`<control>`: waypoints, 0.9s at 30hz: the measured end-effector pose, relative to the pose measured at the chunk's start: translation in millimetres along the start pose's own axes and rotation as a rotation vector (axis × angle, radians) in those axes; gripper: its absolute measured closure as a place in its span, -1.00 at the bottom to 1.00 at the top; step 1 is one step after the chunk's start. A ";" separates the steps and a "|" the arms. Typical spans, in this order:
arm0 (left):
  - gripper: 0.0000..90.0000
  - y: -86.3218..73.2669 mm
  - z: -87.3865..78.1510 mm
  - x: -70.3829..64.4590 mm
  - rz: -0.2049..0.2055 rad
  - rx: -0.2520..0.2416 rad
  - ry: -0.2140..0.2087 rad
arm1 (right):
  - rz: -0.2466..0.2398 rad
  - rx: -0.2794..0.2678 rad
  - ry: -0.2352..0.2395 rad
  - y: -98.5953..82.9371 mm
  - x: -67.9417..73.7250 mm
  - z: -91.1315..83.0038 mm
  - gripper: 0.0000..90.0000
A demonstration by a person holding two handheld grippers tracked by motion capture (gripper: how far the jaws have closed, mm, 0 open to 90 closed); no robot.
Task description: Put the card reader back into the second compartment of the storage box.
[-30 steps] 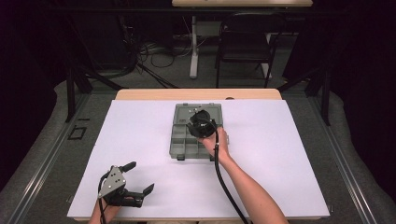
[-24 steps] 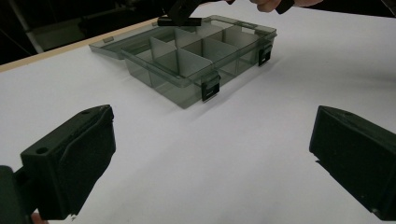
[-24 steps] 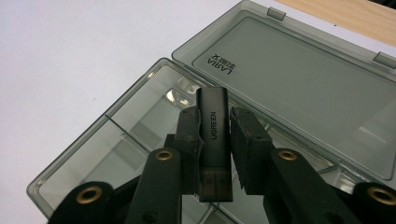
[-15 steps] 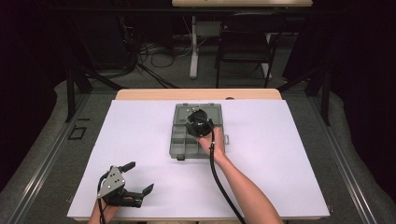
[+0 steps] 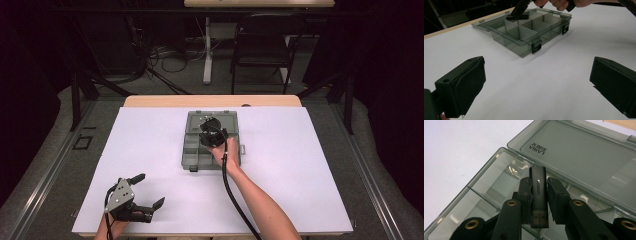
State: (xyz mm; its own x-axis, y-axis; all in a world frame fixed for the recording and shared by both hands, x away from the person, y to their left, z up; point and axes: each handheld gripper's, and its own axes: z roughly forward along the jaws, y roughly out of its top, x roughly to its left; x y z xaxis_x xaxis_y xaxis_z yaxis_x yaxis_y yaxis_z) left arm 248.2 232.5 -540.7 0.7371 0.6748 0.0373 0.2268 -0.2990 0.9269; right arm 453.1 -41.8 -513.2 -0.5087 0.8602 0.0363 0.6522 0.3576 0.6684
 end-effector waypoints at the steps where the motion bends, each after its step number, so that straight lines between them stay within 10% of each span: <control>1: -0.99 -0.1 0.4 0.1 0.000 0.000 -0.002 | -0.001 -0.003 0.000 -0.1 0.5 0.6 0.63; 10: -0.99 0.2 0.4 -0.4 0.007 -0.001 -0.009 | 0.000 0.018 0.008 -1.4 1.5 5.0 0.57; 27: -0.99 0.6 2.9 1.3 0.009 0.002 -0.012 | -0.091 0.007 0.161 -7.4 -4.5 -23.1 -0.64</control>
State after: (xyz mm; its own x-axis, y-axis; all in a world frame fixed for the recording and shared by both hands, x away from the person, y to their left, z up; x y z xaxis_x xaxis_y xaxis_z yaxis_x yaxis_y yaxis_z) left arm 251.2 231.3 -541.2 0.7467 0.6639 0.0407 0.2214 -0.3058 0.9260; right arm 437.5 -56.7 -501.1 -0.6488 0.7550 0.0950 0.6031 0.4341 0.6692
